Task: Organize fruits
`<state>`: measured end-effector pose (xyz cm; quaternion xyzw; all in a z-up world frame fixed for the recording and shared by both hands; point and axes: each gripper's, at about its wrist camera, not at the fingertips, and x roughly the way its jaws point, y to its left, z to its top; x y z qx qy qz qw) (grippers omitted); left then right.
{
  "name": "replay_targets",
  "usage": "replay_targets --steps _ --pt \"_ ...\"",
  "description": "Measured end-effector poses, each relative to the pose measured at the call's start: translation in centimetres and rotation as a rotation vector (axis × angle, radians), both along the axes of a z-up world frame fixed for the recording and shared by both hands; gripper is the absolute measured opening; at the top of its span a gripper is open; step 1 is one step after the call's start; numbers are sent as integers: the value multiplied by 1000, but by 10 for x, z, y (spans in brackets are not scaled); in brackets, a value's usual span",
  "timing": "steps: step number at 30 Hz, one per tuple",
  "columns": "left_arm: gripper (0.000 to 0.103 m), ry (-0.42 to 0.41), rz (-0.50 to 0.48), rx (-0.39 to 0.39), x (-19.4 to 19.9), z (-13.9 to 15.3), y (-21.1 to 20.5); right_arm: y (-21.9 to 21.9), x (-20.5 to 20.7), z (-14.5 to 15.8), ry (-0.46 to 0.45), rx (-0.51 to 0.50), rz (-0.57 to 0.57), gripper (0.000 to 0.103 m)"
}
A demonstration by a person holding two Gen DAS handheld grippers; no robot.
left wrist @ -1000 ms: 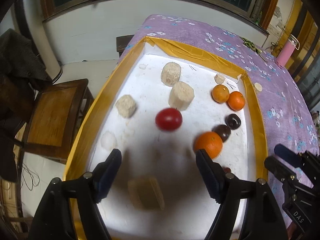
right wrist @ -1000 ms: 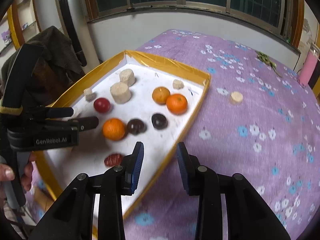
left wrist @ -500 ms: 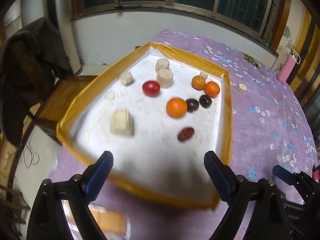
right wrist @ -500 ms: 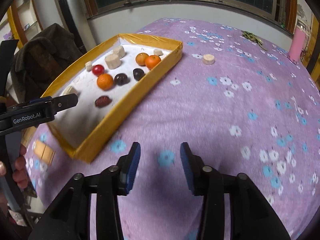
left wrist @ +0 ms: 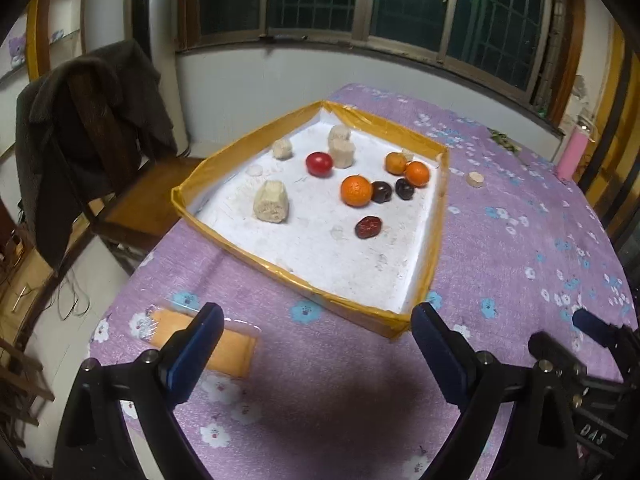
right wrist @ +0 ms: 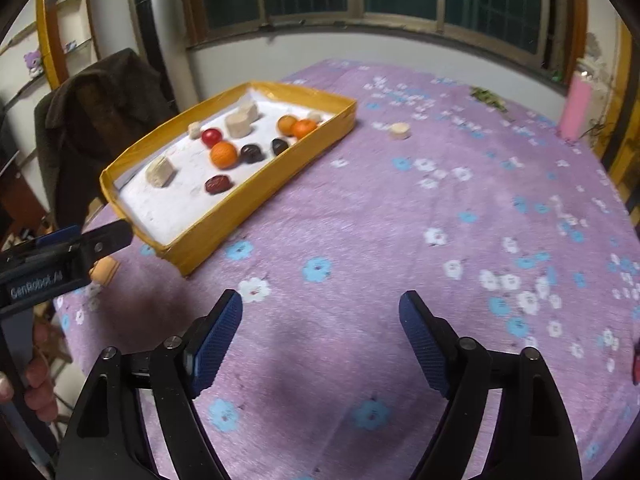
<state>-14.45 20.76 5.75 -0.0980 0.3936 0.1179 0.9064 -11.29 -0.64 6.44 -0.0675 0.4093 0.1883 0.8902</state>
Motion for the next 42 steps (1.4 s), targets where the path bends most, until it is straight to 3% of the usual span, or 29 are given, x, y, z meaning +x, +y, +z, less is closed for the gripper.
replay_targets --steps 5,13,17,25,30,42 --pt "97 -22 -36 -8 -1 4 -2 6 -11 12 -58 20 -43 84" --pt "99 -74 -1 53 -7 9 7 26 -30 21 -146 -16 -32 88" --pt "102 -75 16 124 -8 9 9 33 -34 21 -173 -44 -38 95" --pt "103 -141 35 207 -16 20 6 32 -30 19 -155 -57 -87 99" --pt "103 -94 31 258 -8 22 1 28 -30 21 -152 -58 -112 99" --pt "103 -84 6 202 -10 20 4 28 -32 21 -160 -79 -117 100"
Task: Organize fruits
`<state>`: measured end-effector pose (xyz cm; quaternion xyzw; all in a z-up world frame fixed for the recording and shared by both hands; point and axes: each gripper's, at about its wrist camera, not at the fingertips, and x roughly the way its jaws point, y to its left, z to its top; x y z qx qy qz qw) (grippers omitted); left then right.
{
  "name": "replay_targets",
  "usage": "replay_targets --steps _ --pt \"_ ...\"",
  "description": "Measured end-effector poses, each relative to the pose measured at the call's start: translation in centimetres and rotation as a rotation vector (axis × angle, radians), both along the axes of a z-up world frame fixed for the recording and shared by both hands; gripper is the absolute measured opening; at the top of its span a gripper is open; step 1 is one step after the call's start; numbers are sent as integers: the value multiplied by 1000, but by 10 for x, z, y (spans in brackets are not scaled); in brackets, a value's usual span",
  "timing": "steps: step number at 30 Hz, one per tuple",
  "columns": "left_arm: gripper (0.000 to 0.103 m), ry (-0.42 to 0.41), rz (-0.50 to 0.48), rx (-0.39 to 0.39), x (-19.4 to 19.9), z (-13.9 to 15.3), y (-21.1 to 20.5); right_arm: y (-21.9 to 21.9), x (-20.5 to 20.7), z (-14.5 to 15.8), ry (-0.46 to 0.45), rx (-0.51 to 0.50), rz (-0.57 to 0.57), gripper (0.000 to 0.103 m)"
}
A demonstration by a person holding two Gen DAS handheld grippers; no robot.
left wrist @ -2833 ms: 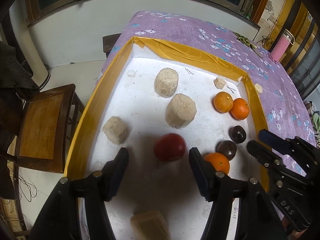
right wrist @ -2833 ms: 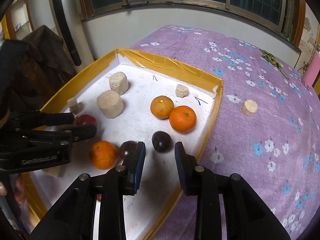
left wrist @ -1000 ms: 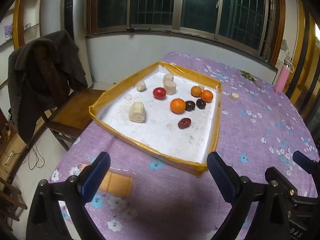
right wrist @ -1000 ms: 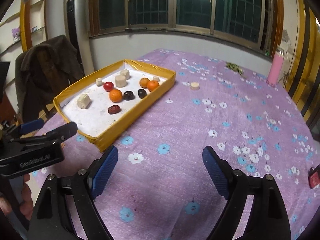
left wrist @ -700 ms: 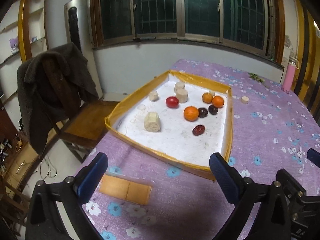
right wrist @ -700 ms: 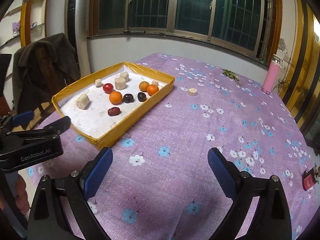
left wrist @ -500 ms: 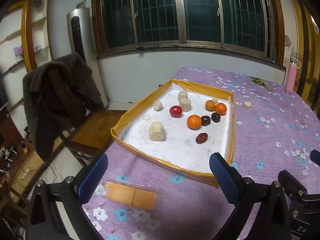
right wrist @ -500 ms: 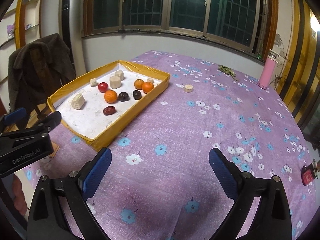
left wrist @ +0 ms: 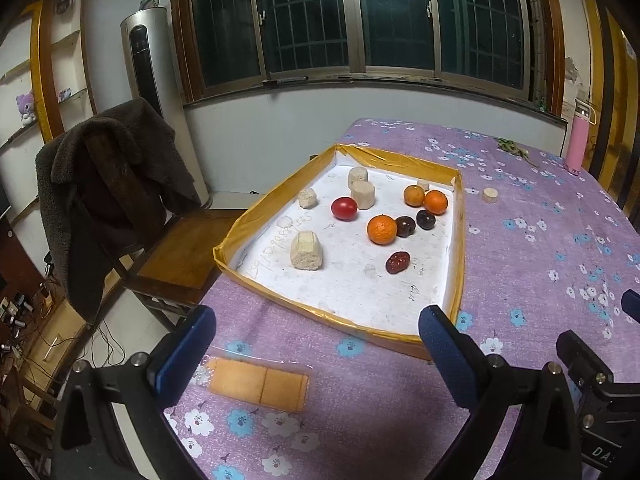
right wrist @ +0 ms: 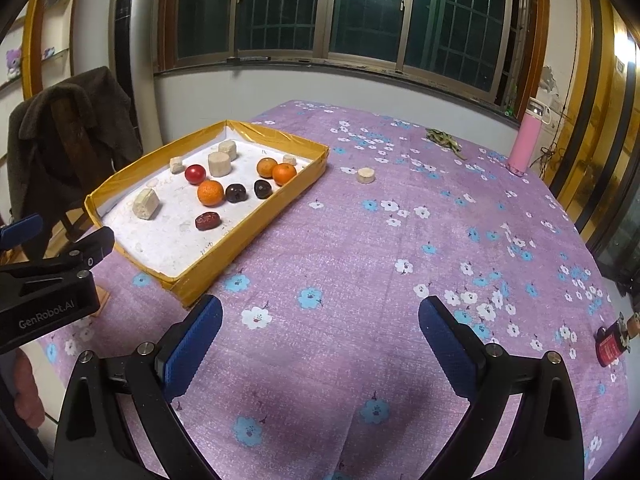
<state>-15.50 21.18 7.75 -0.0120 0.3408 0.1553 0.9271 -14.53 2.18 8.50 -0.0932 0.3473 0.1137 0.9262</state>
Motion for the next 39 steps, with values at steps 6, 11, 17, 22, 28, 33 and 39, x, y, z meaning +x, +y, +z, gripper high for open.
replay_targets --steps 6,11,17,22,28,33,39 --pt "103 -1 -6 -1 -2 1 -1 -1 -1 2 -9 -3 -1 100" --pt "103 -3 -16 -27 -5 1 2 -2 -1 2 -7 -2 0 100" --pt "103 -6 -32 -37 -6 3 1 -2 -2 1 -2 -4 7 100" --pt "103 1 -46 -44 -7 2 -2 -1 -2 1 7 9 19 103" --pt "103 6 -46 -53 -8 2 0 2 -3 2 3 14 28 103" --pt "103 6 -47 -62 -8 2 2 4 -3 1 8 8 31 103" --pt "103 10 -55 -77 -7 1 2 5 -3 0 13 0 32 103"
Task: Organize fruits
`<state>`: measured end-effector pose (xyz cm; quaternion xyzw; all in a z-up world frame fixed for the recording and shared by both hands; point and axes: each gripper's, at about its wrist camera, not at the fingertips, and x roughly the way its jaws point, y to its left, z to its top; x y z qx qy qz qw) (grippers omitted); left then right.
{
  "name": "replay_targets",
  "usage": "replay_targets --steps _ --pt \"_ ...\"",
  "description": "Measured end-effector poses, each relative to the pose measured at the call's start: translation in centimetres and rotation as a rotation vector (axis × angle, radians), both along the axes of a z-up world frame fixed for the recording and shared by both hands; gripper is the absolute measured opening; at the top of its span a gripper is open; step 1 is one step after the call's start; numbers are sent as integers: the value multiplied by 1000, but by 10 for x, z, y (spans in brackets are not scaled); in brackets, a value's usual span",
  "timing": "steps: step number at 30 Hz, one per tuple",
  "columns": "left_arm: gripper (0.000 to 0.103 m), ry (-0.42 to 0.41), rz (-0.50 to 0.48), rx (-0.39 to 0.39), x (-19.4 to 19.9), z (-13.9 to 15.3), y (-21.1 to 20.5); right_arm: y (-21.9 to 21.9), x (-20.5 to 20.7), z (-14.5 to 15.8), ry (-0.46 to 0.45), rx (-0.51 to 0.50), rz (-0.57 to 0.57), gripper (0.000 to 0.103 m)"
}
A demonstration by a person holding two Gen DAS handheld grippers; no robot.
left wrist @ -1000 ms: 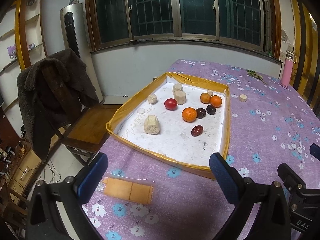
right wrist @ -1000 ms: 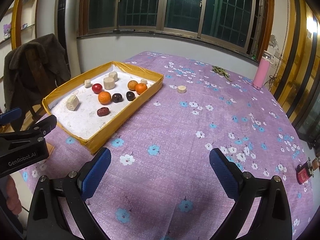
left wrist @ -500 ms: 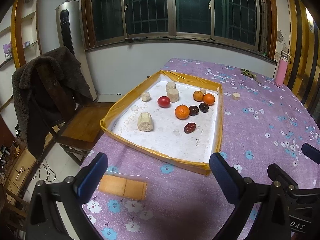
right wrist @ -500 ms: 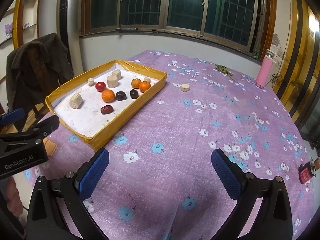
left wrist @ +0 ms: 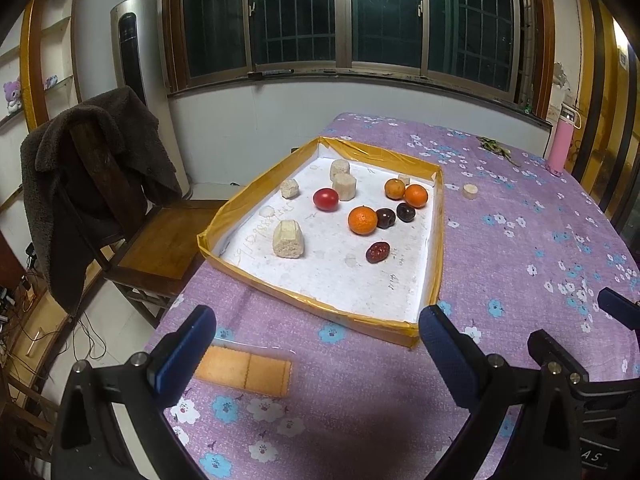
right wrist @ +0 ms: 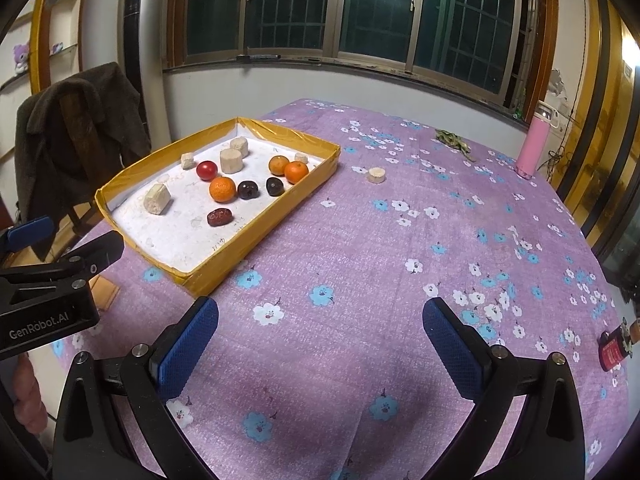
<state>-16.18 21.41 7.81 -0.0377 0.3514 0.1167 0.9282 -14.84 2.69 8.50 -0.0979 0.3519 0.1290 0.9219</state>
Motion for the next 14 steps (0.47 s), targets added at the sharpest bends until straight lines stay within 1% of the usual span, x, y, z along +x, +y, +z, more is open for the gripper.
replay_targets --steps 8,14 --pt "103 -43 -20 -21 0 7 1 -1 0 -2 14 -2 -6 103" --pt "103 -24 -26 -33 2 6 2 -2 0 0 9 -2 -18 103"
